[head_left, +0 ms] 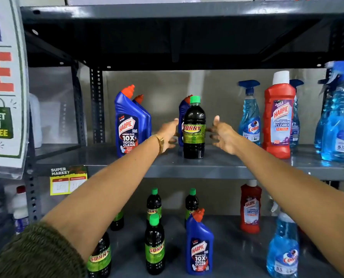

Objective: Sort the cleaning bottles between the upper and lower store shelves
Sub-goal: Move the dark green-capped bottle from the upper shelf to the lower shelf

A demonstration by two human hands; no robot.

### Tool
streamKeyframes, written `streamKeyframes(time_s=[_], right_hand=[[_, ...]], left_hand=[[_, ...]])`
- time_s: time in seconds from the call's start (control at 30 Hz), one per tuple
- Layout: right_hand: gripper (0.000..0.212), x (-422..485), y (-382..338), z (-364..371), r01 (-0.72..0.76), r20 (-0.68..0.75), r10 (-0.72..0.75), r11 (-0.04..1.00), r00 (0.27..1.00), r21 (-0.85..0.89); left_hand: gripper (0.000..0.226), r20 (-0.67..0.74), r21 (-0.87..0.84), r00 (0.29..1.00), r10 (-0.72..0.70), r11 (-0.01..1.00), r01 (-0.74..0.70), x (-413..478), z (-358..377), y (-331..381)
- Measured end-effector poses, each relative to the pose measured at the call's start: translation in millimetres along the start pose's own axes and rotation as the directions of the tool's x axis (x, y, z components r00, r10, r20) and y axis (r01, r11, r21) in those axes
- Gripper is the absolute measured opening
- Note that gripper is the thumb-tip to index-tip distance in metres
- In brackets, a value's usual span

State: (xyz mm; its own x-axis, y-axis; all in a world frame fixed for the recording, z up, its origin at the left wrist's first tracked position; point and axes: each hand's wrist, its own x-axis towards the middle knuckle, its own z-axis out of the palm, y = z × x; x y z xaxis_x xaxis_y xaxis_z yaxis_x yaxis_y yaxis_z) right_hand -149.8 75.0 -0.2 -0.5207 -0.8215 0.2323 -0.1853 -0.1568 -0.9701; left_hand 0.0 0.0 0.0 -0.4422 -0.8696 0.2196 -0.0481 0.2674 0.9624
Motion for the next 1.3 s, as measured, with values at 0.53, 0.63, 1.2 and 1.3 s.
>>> streamKeyframes(time_s=[0.53,0.63,1.2,1.3], right_hand=[[0.016,-72.1,22.9,-2.9,0.343,0.033,-0.342,0.939,0.939,-0.020],[0.017,-111.1,29.7,-16.1,0.483,-0.041,-0.484,0.875,0.874,-0.042],[0.039,-177.0,279.0,-80.8,0.109,-0.025,-0.112,0.987,0.993,-0.116],[0.042,-162.1,310.9,-88.6,0.014,-0.014,-0.016,0.992,1.000,-0.122]], left_hand=[[0.037,0.152,-0.139,0.965,0.212,0.972,-0.192,-66.2,17.3,-10.9],[0.034,0.091,-0.190,0.946,0.312,0.938,-0.291,-104.9,28.1,-15.8],[0.026,-0.046,0.135,0.992,0.115,0.985,-0.107,-164.4,165.3,-241.5],[0.027,-0.078,0.179,0.996,0.032,0.984,-0.018,-154.8,186.7,-269.5]])
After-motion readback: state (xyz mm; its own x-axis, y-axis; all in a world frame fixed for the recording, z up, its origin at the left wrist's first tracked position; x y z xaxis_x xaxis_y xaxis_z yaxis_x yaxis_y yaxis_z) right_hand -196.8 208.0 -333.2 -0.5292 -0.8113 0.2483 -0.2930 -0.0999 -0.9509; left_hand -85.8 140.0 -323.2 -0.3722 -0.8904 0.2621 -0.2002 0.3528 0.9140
